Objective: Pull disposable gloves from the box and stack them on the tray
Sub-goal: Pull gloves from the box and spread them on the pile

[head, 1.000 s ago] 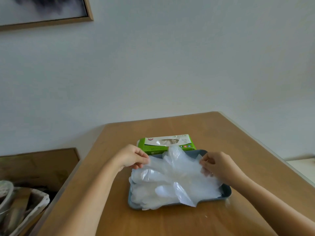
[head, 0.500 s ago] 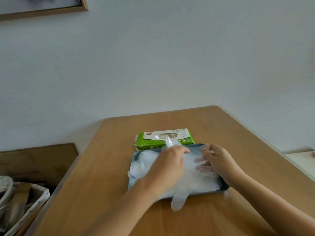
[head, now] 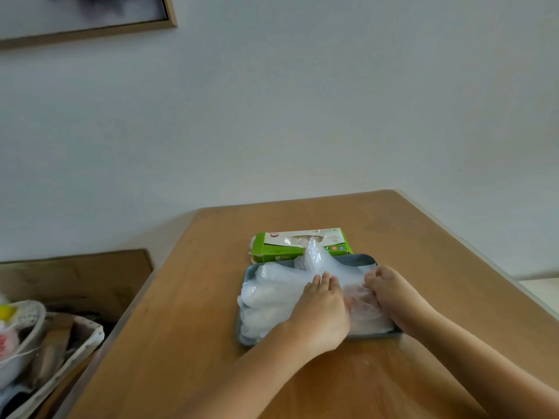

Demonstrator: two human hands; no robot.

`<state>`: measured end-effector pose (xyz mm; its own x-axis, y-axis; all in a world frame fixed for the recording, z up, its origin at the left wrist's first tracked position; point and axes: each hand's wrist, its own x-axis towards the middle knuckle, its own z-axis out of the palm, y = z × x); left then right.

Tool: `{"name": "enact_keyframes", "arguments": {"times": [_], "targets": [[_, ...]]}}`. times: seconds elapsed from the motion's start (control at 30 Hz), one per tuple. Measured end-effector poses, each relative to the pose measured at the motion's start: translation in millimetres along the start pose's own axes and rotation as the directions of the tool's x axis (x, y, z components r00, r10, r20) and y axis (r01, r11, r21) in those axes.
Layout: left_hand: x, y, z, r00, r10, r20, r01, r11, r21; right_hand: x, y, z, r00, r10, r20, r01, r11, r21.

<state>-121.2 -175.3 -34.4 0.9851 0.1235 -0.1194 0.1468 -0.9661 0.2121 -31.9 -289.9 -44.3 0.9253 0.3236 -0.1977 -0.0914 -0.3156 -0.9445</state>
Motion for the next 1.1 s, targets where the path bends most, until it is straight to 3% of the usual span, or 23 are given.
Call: {"name": "enact_keyframes", "arguments": {"times": [0.17,0.27,0.33,0.37,0.43,0.47,0.5,0.57,0.63,0.67,0.7,0.83,1.0,1.1], "targets": [[11.2,-18.4,7.9,0.998,-0.063,0.031,0.063,0.998,0.016,-0.2,0.0,3.4,0.996,-0.022,-0.081,0.013,0.994,-0.106],[12.2,-24.5,10.7,0.995,-0.073,0.072,0.072,0.997,0.019,-2.4,-3.6,2.5,0.998,-0.050,-0.043,0.045,0.991,-0.124],[13.4,-25.8,10.9,0.989,-0.104,0.109,0.101,0.994,0.032,-3.6,-5.8,-1.5,0.977,-0.203,-0.066,0.183,0.955,-0.231],[14.6,-25.8,11.2,0.984,-0.126,0.126,0.122,0.992,0.039,-5.1,-7.6,-4.7,0.930,-0.347,-0.120,0.274,0.874,-0.402],[16.7,-24.3,12.6,0.975,-0.166,0.149,0.162,0.986,0.037,-8.8,-8.3,-8.3,0.752,-0.631,-0.190,0.384,0.655,-0.651],[17.8,-23.6,13.9,0.973,-0.178,0.150,0.176,0.984,0.026,-12.8,-10.6,-7.6,0.695,-0.703,-0.153,0.437,0.582,-0.686],[18.2,-22.8,15.1,0.972,-0.185,0.148,0.185,0.983,0.013,-15.4,-10.8,-4.6,0.687,-0.723,-0.072,0.494,0.538,-0.683],[18.8,-22.3,18.3,0.973,-0.190,0.130,0.194,0.981,-0.013,-15.3,-2.9,6.5,0.713,-0.658,0.240,0.607,0.410,-0.681],[17.6,-25.9,20.2,0.980,-0.176,0.092,0.181,0.982,-0.045,-9.4,9.3,12.7,0.748,-0.419,0.515,0.652,0.318,-0.688],[16.4,-29.9,20.0,0.985,-0.157,0.074,0.161,0.985,-0.062,-7.2,10.7,11.4,0.775,-0.279,0.567,0.632,0.308,-0.711],[15.0,-35.8,18.5,0.989,-0.134,0.065,0.138,0.988,-0.070,-4.7,10.8,8.3,0.800,-0.178,0.573,0.600,0.281,-0.749],[7.4,-75.2,5.2,0.981,-0.145,0.131,0.142,0.989,0.030,0.0,8.5,-6.6,0.873,-0.030,0.487,0.484,0.192,-0.854],[-5.6,-110.8,-37.2,0.936,-0.231,0.267,0.143,0.940,0.309,2.3,-5.9,-8.3,0.872,0.031,0.488,0.483,0.107,-0.869],[1.3,-118.1,-60.1,0.960,-0.174,0.219,0.130,0.971,0.203,12.1,-26.8,-8.5,0.882,-0.021,0.470,0.470,0.078,-0.879]]}}
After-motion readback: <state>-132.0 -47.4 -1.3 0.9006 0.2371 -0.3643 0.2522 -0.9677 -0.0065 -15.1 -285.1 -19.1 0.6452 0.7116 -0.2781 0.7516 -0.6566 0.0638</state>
